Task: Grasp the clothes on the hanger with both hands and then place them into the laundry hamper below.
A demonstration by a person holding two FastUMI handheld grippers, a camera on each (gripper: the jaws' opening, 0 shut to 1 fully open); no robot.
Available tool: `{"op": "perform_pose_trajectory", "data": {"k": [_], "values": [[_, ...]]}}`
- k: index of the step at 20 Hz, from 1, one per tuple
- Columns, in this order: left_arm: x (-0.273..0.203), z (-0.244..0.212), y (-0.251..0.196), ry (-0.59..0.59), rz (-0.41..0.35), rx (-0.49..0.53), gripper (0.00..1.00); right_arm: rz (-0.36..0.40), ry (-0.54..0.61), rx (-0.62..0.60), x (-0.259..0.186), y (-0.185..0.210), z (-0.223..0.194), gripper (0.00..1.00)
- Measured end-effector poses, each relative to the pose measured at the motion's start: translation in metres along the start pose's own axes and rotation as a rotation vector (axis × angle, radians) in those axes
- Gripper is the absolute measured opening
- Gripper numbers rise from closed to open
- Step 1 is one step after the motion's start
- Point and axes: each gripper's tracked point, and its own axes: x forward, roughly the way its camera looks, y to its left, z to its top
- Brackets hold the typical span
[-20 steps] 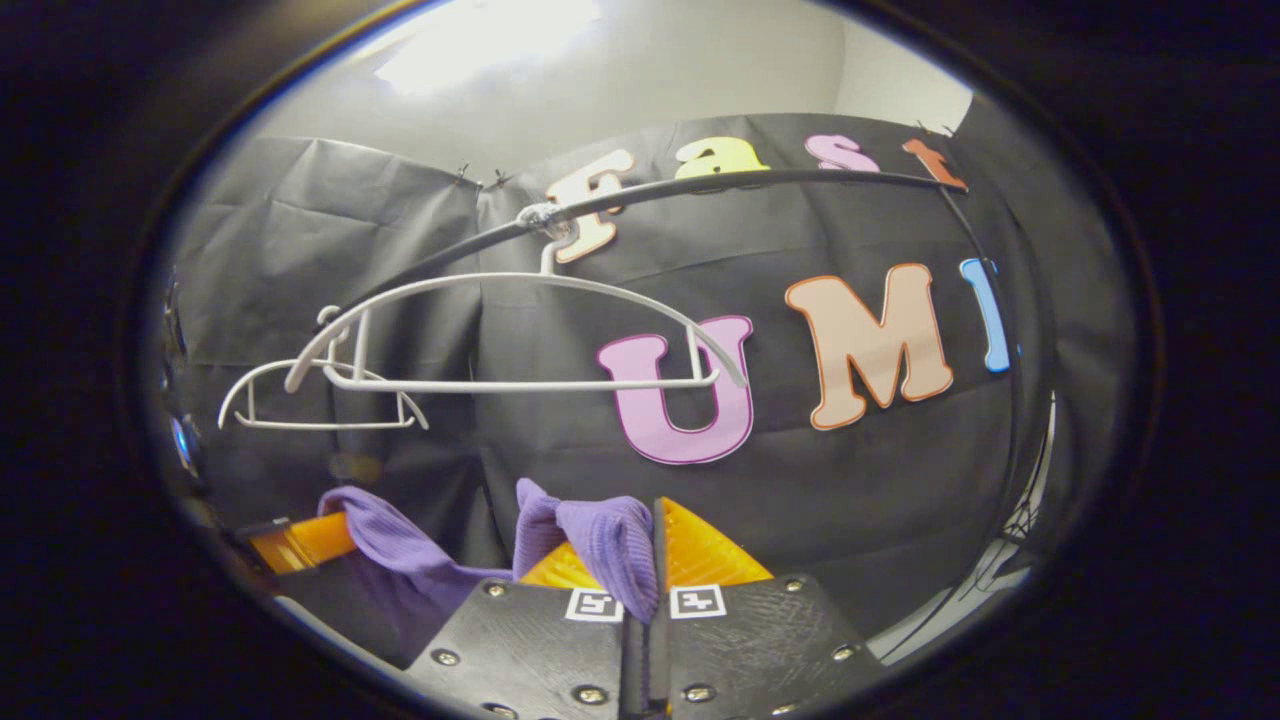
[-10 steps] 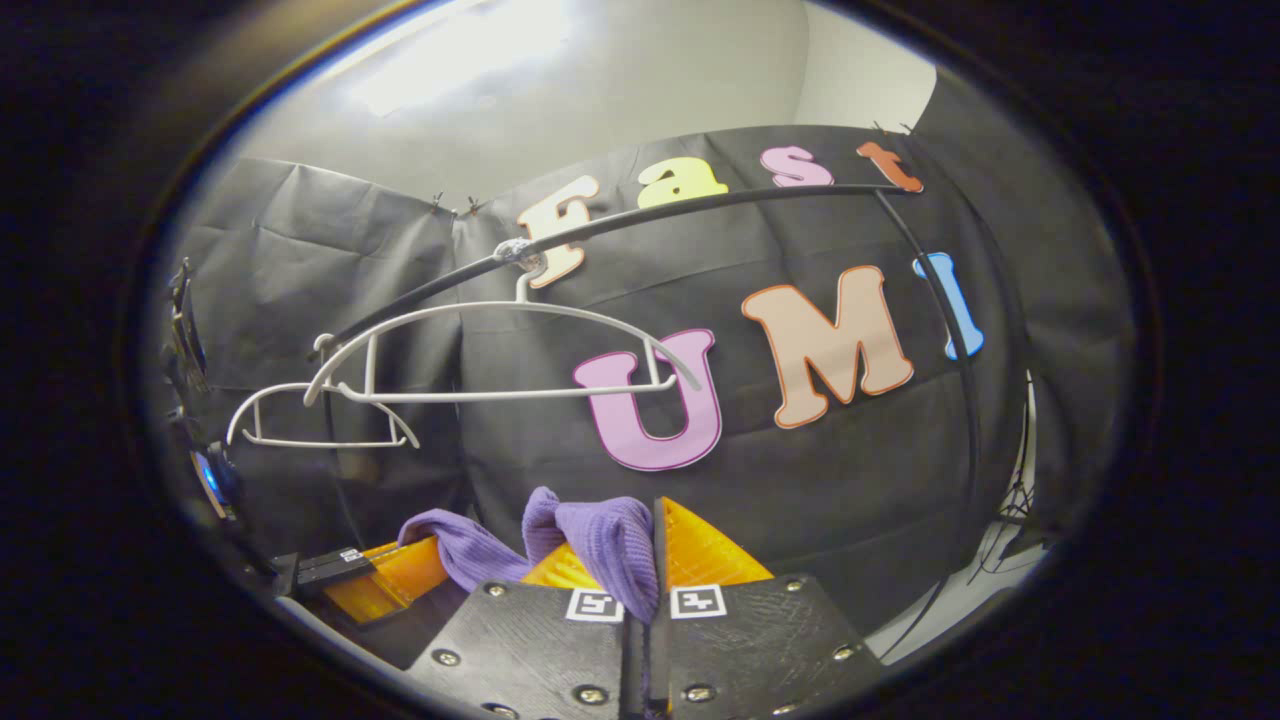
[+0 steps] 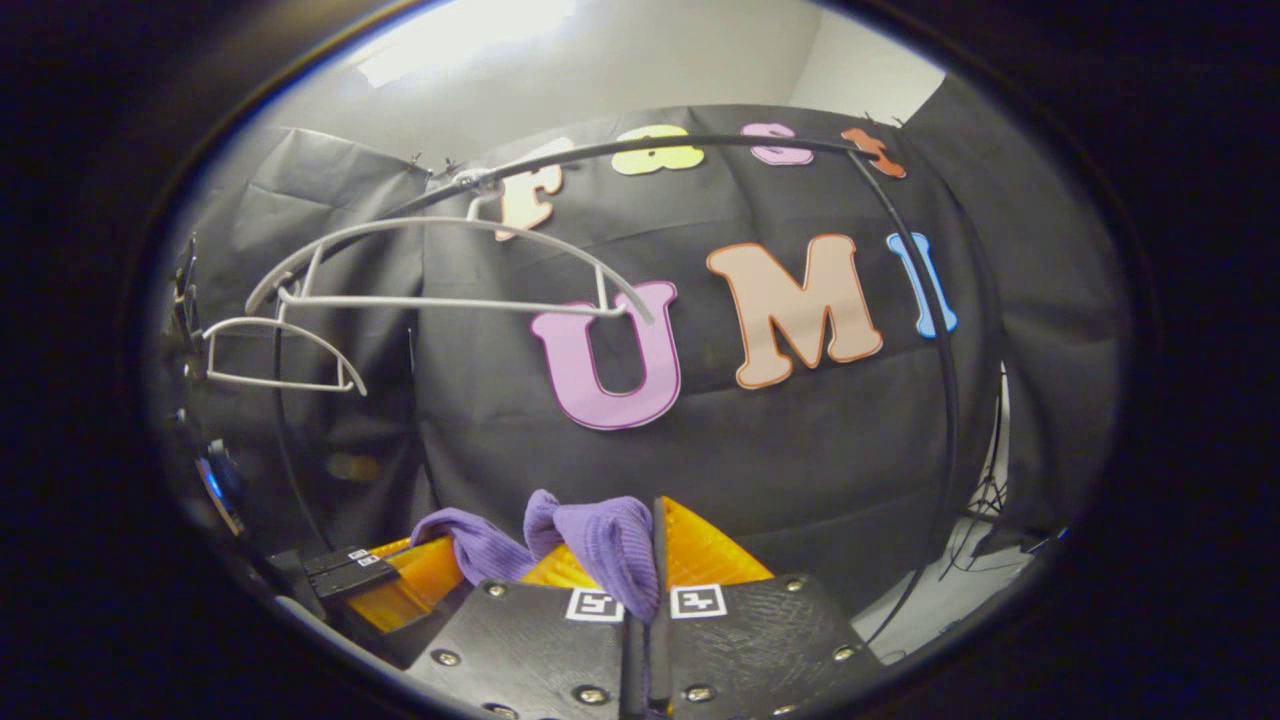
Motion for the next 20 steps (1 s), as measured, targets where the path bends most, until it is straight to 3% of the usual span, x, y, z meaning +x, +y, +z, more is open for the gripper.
{"op": "perform_pose_trajectory", "data": {"k": [8, 13, 20], "values": [[0.014, -0.104, 0.025, 0.121, 0.002, -0.002, 0.01, -0.047, 0.147, 0.033, 0.024, -0.012, -0.121, 0.07], [0.027, -0.160, 0.058, 0.182, 0.053, 0.016, 0.01, -0.075, 0.258, 0.047, 0.032, -0.018, -0.195, 0.07], [0.016, -0.231, 0.089, 0.306, 0.088, 0.052, 0.01, -0.110, 0.407, -0.014, 0.036, -0.031, -0.286, 0.08]]}}
